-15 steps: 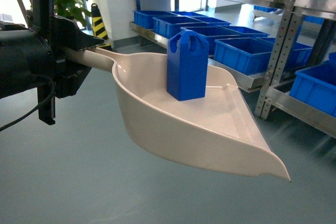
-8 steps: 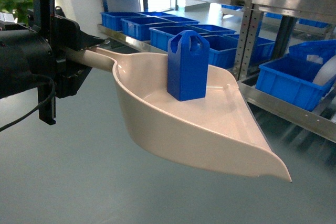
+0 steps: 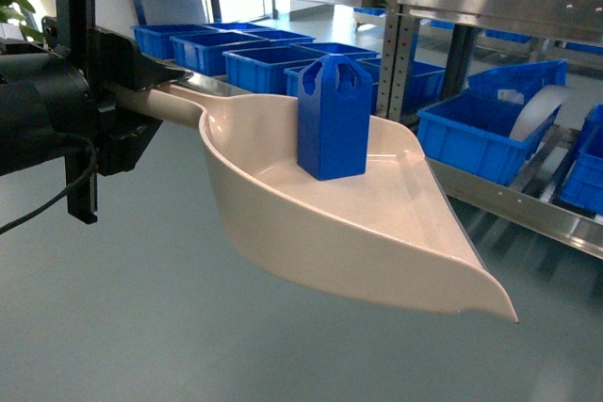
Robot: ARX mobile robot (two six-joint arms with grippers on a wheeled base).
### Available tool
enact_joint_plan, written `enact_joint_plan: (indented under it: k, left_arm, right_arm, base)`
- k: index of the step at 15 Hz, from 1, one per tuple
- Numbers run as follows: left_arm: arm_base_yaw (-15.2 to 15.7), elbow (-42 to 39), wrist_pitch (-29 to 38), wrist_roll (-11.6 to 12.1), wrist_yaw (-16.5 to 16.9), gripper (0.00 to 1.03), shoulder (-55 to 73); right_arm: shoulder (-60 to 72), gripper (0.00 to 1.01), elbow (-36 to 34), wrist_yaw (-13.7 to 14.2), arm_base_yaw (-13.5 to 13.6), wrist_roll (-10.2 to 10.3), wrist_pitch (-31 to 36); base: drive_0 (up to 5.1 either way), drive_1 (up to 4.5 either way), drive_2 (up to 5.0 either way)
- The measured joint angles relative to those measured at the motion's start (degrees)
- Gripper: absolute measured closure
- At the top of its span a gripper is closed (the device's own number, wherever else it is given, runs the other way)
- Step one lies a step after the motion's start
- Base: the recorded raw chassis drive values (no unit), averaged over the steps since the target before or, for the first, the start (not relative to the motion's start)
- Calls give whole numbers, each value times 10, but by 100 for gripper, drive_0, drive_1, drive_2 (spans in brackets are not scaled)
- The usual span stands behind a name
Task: Place part in tray to right shelf
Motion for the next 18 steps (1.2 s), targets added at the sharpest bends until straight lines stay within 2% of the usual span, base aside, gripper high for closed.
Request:
enact_joint_plan:
  k: [18]
  left_arm:
    - [-1,0,0,0,0,90,0]
  right_arm:
    - [0,3,0,0,0,0,0]
  base:
    - [-161,-161,-161]
